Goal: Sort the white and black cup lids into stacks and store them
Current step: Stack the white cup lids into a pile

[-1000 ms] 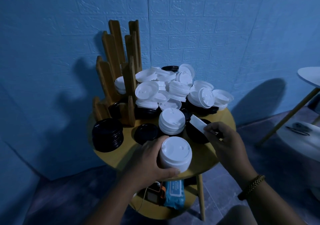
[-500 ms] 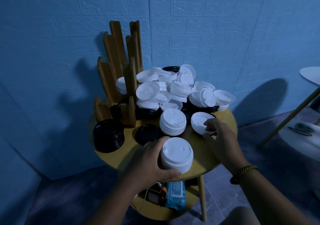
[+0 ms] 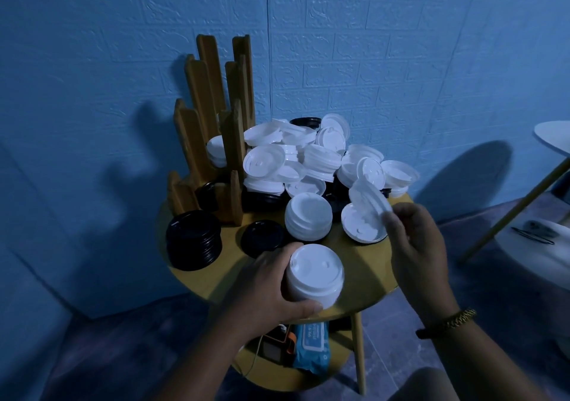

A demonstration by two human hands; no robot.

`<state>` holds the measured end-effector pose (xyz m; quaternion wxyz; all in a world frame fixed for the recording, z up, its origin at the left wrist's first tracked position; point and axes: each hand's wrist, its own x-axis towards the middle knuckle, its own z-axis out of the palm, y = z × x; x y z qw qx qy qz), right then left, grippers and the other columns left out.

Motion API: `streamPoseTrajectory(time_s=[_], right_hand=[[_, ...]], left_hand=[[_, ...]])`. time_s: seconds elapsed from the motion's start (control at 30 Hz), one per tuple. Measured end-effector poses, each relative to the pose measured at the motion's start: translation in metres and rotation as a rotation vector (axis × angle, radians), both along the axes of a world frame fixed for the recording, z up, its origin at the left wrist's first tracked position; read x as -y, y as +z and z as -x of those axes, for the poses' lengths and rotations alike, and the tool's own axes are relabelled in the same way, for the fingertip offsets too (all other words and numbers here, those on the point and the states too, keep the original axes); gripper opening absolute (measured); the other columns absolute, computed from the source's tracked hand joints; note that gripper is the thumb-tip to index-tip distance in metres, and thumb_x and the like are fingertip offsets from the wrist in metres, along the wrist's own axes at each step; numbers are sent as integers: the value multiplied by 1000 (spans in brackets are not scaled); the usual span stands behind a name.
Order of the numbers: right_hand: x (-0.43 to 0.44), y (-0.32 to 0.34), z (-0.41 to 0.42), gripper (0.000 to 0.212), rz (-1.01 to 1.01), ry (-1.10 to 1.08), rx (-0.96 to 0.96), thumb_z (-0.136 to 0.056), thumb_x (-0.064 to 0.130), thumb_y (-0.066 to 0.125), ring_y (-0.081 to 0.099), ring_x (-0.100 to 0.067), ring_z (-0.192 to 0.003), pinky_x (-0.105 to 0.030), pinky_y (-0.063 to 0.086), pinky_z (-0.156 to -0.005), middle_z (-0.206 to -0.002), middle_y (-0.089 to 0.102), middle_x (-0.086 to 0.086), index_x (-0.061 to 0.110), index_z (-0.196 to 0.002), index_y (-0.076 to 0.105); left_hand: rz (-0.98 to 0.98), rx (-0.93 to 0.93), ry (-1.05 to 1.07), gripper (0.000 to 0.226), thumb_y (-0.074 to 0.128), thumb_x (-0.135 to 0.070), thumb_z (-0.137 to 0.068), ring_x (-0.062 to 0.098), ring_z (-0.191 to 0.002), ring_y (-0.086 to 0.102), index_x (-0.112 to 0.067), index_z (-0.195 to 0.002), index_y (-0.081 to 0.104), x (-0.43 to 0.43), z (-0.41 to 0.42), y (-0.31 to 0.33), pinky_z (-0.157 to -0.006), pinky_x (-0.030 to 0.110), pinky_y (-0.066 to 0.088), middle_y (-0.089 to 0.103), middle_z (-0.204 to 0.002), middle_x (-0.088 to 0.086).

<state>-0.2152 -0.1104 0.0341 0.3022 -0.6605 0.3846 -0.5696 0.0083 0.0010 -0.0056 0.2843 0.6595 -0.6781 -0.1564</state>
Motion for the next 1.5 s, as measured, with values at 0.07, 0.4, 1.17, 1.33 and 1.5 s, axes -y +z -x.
streamPoseTrajectory(time_s=[0.07,0.4,1.17,1.33,1.5], right_hand=[[-14,6,-5,2,-179,167,252,-98,14,58,58,-16,-78,-34,48,-74,-86,62,-8,12,-99,58],[-52,-1,-9,42,-431,448,31,-99,5,48,65,-22,-100,-40,54,-78,-108,71,2,38,-114,68],[-49,-14,-19,66,-89,351,-296,-71,55,76,47,-3,-126,-34,48,-98,-132,49,23,37,-124,41],[-46,-23,-23,85,4,324,-538,-73,74,63,27,4,-135,-25,35,-110,-141,30,25,40,-146,34],[-54,-29,-34,84,-28,250,-474,-74,64,70,37,6,-127,-25,41,-104,-139,40,20,32,-145,37]], left_hand=[[-3,6,-5,90,77,-69,-68,-2,-123,40,-53,-143,31,0,0,0,-100,32,43,37,-120,-42],[-38,-18,63,91,74,-72,-62,1,-120,44,-44,-141,38,0,1,-4,-101,35,46,47,-128,-20],[8,-46,64,93,81,-69,-64,-1,-122,45,-50,-142,35,0,3,-1,-99,34,50,47,-130,-24],[21,-31,66,96,73,-76,-67,2,-122,43,-43,-147,31,1,4,-1,-99,31,48,47,-134,-17],[0,-23,85,94,73,-73,-65,6,-124,45,-41,-145,32,3,4,-3,-100,33,48,48,-134,-14]])
